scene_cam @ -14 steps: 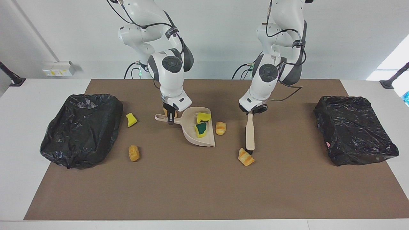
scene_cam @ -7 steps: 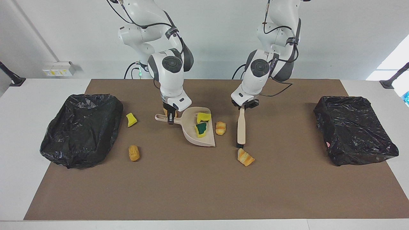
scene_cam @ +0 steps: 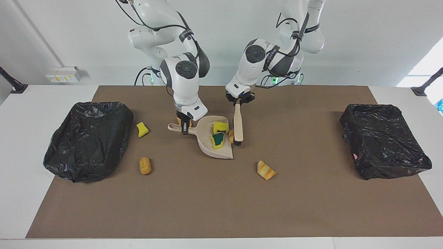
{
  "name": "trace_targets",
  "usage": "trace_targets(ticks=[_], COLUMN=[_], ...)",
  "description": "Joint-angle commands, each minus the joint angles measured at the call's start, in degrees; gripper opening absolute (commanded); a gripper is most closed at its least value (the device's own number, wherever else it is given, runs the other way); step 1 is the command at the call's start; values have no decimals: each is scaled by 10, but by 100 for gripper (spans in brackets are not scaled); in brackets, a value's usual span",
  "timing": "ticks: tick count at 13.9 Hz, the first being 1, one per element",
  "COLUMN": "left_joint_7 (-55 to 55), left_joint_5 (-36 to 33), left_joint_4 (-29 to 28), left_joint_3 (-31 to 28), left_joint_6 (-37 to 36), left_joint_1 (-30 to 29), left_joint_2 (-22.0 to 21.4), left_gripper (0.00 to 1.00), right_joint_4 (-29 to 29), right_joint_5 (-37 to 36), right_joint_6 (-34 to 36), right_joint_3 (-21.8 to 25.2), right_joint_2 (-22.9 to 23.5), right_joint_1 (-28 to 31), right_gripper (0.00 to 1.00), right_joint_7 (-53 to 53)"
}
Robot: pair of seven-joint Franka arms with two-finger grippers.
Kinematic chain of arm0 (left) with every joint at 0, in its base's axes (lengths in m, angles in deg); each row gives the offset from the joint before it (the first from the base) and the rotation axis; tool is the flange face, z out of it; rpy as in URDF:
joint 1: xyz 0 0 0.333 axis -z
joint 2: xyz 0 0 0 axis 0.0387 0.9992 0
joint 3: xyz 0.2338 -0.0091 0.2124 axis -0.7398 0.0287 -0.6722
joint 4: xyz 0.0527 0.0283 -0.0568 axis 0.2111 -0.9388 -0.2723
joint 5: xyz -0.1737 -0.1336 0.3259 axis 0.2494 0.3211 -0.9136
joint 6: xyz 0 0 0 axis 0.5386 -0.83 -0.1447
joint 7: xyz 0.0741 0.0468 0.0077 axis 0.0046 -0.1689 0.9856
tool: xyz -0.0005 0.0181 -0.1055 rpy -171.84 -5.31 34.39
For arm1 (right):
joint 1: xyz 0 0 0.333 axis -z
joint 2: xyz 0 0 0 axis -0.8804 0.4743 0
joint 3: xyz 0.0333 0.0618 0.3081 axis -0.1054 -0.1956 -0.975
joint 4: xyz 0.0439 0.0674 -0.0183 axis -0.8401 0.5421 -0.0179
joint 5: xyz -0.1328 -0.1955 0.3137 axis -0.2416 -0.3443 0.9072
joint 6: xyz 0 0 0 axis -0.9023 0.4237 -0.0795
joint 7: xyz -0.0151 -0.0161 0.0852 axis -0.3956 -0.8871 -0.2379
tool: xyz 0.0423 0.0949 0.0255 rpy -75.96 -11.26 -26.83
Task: Sweep and dump trash in bin
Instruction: 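Sweep the bread pieces into the dustpan with the left gripper's brush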
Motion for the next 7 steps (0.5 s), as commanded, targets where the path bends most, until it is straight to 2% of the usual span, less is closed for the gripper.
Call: trace_targets(ticks=[1,2,5,7], left_joint_7=[-45,-81,-196,-206], left_joint_5=[-79,-98,-109,-128], left_joint_4=[40,58,167,194], left_joint_3=[0,0,0,0], left_joint_6=[-29,-31,-100,-87], left_joint_1=[-75,-111,-193,-215], left_joint_2=[9,24,91,129], left_gripper=[0,0,0,0], right_joint_4=[6,6,6,6], right_joint_5=[5,5,5,5], right_joint_6=[-7,-7,-9,-8], right_joint_3=[-3,-3,-3,-3], right_joint_2=[-2,-2,-2,-2], right_joint_1=[1,1,2,2], right_gripper=[0,0,0,0], right_joint_7=[-2,-2,-2,-2])
